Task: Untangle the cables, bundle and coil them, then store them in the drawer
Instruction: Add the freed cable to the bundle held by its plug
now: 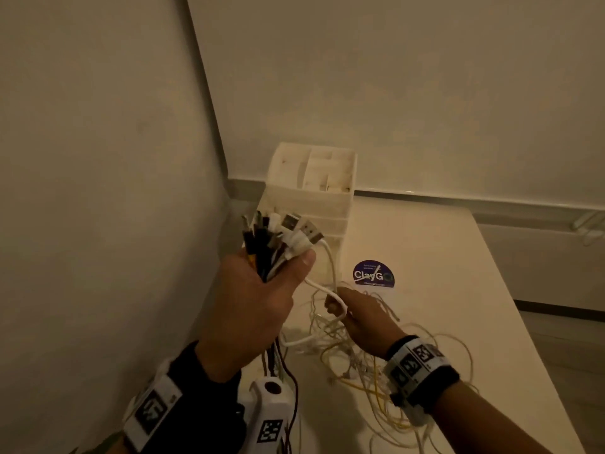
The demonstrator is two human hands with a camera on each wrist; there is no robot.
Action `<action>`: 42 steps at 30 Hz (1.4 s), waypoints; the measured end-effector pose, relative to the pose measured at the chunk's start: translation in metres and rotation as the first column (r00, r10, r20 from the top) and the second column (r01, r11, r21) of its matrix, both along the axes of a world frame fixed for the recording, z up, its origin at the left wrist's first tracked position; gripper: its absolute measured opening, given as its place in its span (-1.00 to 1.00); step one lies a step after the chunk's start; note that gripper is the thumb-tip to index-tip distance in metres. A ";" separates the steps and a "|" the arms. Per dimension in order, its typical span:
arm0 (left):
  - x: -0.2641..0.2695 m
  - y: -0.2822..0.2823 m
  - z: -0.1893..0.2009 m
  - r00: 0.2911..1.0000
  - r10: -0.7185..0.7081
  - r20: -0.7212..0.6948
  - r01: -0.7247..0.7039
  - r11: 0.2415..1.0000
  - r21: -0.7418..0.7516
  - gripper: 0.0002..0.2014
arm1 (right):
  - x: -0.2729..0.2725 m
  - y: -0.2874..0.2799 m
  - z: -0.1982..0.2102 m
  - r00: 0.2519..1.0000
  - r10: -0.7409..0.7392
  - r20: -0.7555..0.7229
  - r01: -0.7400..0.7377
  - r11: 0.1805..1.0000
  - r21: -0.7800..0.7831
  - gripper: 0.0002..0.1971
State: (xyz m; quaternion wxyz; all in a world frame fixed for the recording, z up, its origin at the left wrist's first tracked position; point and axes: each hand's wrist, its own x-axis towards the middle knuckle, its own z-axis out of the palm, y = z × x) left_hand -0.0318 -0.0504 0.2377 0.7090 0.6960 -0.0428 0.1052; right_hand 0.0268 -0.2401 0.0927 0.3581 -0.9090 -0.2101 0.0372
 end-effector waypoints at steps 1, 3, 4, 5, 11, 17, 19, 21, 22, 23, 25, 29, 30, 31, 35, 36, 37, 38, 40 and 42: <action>-0.002 0.006 0.005 1.000 0.005 0.020 -0.004 0.998 -0.055 -0.70 | 0.002 0.000 -0.011 0.999 -0.025 -0.023 0.025 1.000 0.012 -0.86; -0.005 0.020 0.015 0.996 0.036 0.080 -0.024 0.989 -0.145 -0.73 | 0.004 -0.003 -0.026 0.995 -0.070 -0.076 0.073 0.997 0.037 -0.85; -0.007 0.027 0.018 0.993 0.054 0.110 -0.034 0.985 -0.171 -0.75 | 0.007 -0.005 -0.029 0.992 -0.082 -0.093 0.086 0.996 0.032 -0.84; -0.008 0.035 0.019 0.990 0.082 0.117 -0.059 0.980 -0.188 -0.74 | 0.009 -0.008 -0.029 0.990 -0.104 -0.092 0.108 0.994 0.035 -0.83; -0.017 0.078 -0.012 0.938 0.339 -0.074 -0.293 0.888 0.355 -0.77 | 0.018 -0.029 0.049 0.910 -0.410 -0.067 0.371 0.729 0.575 -0.78; -0.041 0.083 -0.005 0.823 0.535 0.188 -0.563 0.726 0.396 -0.85 | 0.009 -0.039 0.126 0.916 -0.380 0.130 0.284 0.841 0.462 -0.88; -0.049 0.078 0.008 0.845 0.477 0.242 -0.530 0.809 0.253 -0.83 | 0.003 -0.039 0.141 0.910 -0.376 0.177 0.240 0.823 0.515 -0.89; -0.054 0.066 0.020 0.906 0.332 0.262 -0.381 0.910 0.165 -0.79 | 0.001 -0.030 0.157 0.917 -0.322 0.235 0.178 0.858 0.481 -0.91; -0.053 0.059 0.023 0.932 0.253 0.259 -0.300 0.940 0.161 -0.78 | 0.001 -0.024 0.165 0.930 -0.263 0.257 0.148 0.907 0.394 -0.92; -0.050 0.051 0.025 0.951 0.187 0.248 -0.233 0.957 0.174 -0.80 | 0.000 -0.016 0.172 0.948 -0.180 0.261 0.107 0.957 0.270 -0.91; -0.041 0.039 0.027 0.967 0.115 0.229 -0.168 0.959 0.228 -0.84 | -0.006 0.001 0.183 0.969 0.004 0.248 -0.018 0.998 0.056 -0.91; -0.031 0.022 0.023 0.981 0.067 0.182 -0.122 0.942 0.312 -0.82 | -0.041 0.023 0.190 0.977 0.067 0.205 -0.101 0.982 0.158 -0.84; -0.031 0.019 0.019 0.985 0.062 0.162 -0.110 0.946 0.306 -0.83 | -0.050 0.027 0.190 0.982 0.047 0.185 -0.092 0.966 0.241 -0.84; -0.032 0.017 0.016 0.989 0.050 0.138 -0.090 0.950 0.298 -0.85 | -0.058 0.030 0.190 0.987 0.027 0.157 -0.076 0.946 0.316 -0.86; -0.039 0.018 0.007 0.996 0.047 0.075 -0.065 0.960 0.271 -0.90 | -0.081 0.033 0.178 0.999 0.019 0.039 -0.035 0.888 0.459 -0.85; -0.040 0.021 0.009 0.994 0.073 0.079 -0.090 0.967 0.240 -0.91 | -0.087 0.031 0.171 0.999 0.032 0.003 -0.030 0.886 0.463 -0.83; -0.040 0.026 0.011 0.992 0.099 0.079 -0.113 0.974 0.199 -0.91 | -0.093 0.028 0.163 0.998 0.047 -0.034 -0.026 0.887 0.460 -0.83; -0.041 0.032 0.013 0.991 0.115 0.070 -0.125 0.978 0.166 -0.94 | -0.100 0.024 0.153 0.996 0.062 -0.070 -0.023 0.891 0.454 -0.82; -0.044 0.041 0.016 0.993 0.105 0.060 -0.115 0.974 0.194 -0.88 | -0.114 0.013 0.132 0.985 0.092 -0.144 -0.016 0.888 0.459 -0.79; -0.052 0.046 0.018 0.995 0.087 0.057 -0.098 0.966 0.240 -0.82 | -0.129 0.004 0.110 0.970 0.095 -0.225 0.015 0.897 0.443 -0.73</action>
